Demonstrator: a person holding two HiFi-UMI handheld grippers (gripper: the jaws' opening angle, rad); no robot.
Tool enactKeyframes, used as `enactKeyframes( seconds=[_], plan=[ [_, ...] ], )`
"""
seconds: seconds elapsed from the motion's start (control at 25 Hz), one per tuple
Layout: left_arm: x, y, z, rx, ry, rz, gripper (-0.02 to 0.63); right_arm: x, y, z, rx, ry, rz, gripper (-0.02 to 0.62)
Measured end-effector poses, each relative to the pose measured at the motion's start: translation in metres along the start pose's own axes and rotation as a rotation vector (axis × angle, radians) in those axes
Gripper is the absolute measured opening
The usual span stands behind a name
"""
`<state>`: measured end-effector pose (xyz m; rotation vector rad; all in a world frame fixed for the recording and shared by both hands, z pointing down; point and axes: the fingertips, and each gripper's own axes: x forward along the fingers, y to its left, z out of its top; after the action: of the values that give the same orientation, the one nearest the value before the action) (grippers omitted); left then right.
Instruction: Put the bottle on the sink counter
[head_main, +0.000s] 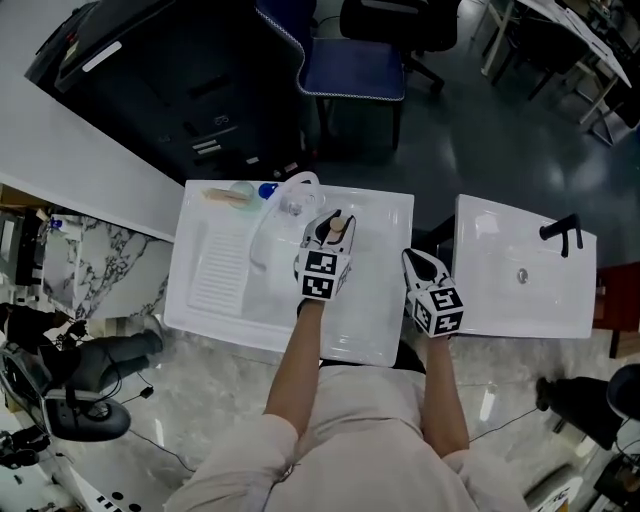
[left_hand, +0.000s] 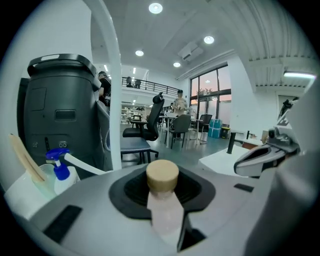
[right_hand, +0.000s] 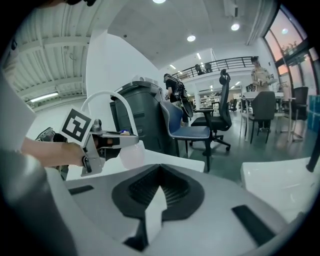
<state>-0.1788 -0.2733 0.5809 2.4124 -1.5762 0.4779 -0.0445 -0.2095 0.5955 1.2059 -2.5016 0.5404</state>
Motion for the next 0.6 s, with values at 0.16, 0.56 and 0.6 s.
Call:
enactKeyframes(
  seconds=[0.16, 0.56, 0.6],
  plan=[
    [0.017, 0.006, -0.011, 0.003, 0.009, 0.008, 0.110, -0.005, -0.007, -0.007, 0.017, 0.016, -0.028, 0.005],
    [0.047, 0.010, -0.019, 0.010, 0.031, 0.034, 0.110, -0.024, -0.027, -0.023, 0.043, 0.050, -0.073, 0.005],
    [0.049, 0.011, -0.020, 0.009, 0.034, 0.037, 0.110, -0.026, -0.030, -0.024, 0.046, 0.053, -0.078, 0.005]
  ],
)
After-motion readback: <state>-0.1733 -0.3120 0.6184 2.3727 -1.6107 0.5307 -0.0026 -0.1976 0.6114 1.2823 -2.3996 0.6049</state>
